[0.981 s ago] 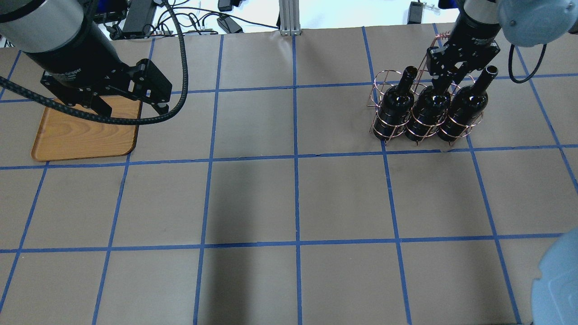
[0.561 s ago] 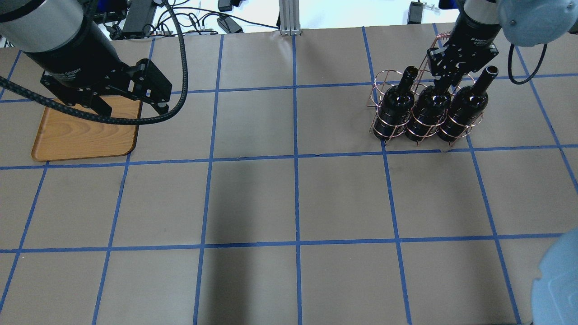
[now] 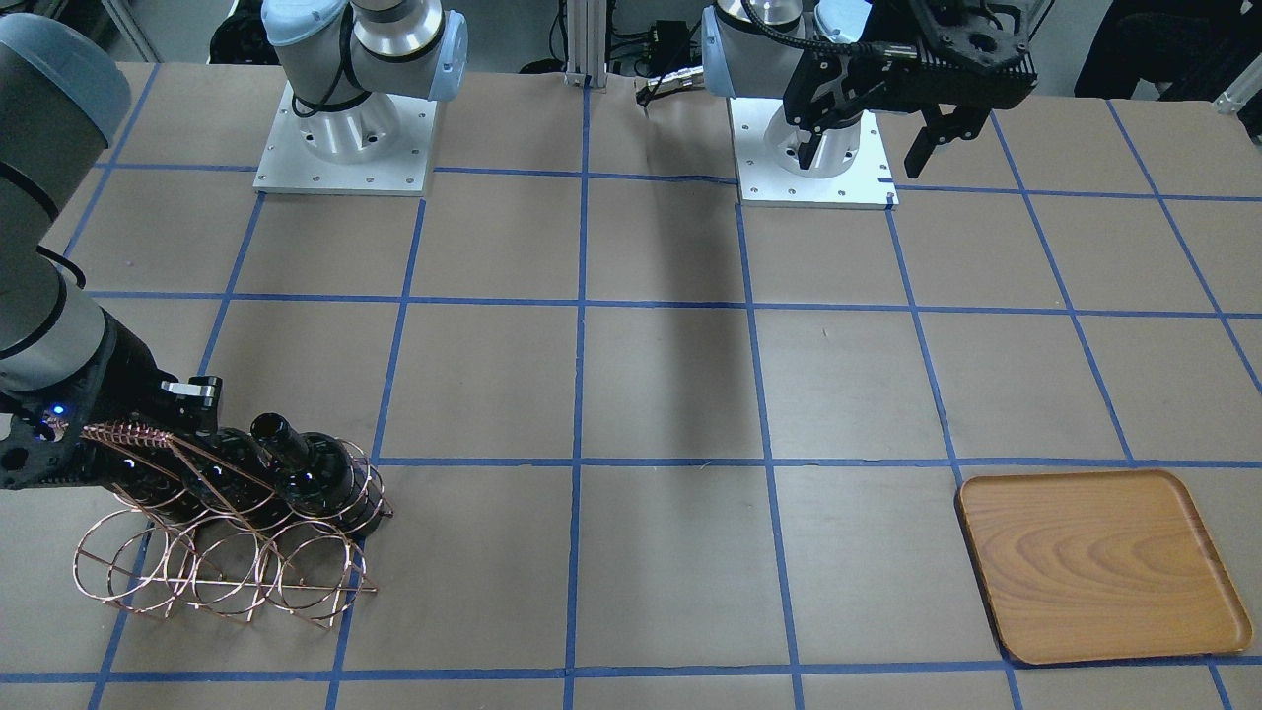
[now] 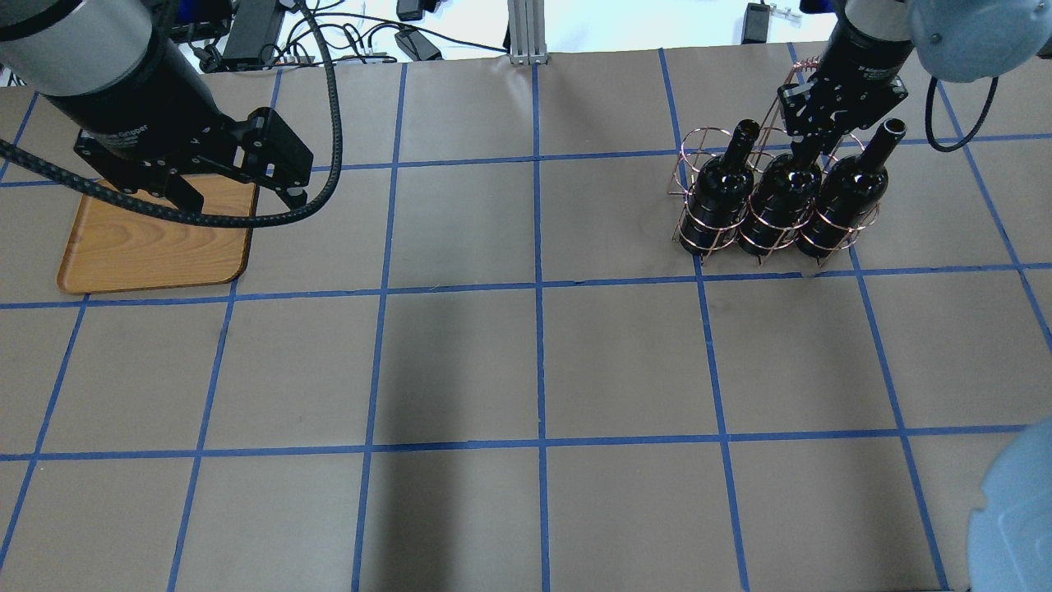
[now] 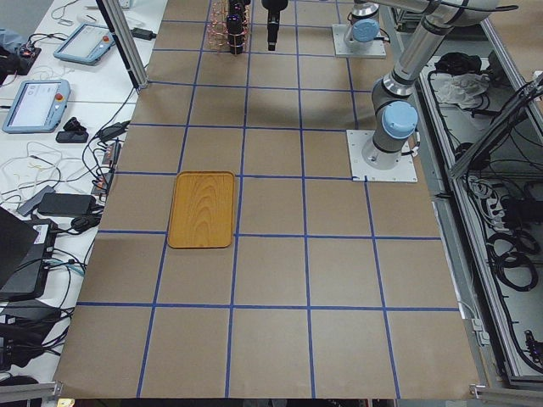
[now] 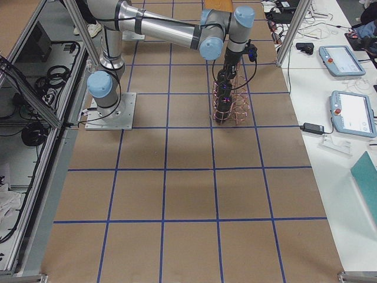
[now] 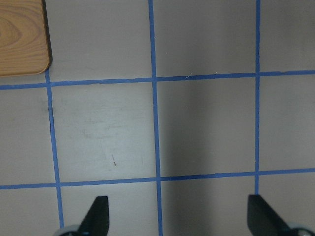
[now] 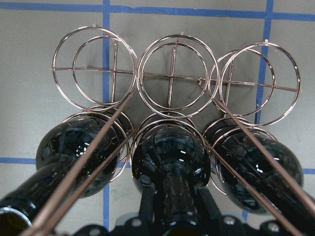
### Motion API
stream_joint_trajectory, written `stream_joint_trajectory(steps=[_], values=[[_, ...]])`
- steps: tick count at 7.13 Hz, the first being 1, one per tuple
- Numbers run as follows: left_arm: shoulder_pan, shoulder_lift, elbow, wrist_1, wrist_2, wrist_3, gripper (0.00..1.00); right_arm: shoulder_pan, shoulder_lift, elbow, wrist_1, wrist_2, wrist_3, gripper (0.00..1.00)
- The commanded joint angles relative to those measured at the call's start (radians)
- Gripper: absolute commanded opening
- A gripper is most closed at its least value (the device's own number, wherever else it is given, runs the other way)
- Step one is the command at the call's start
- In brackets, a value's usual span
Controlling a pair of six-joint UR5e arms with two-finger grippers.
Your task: Take wine from basket and place on tray
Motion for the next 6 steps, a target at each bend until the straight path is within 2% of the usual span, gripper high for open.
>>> stream_joint_trajectory(steps=[1,2,6], values=[[0.000,0.002,0.000,-0.001,0.000,0.000,1.00,0.000,-0.010,-0.010,0.004,-0.034,0.000,0.00],[0.000,0.002,0.000,-0.001,0.000,0.000,1.00,0.000,-0.023,-0.015,0.012,-0.029,0.000,0.00],[0.000,0.002,0.000,-0.002,0.000,0.000,1.00,0.002,-0.125,-0.059,0.170,-0.019,0.000,0.00]])
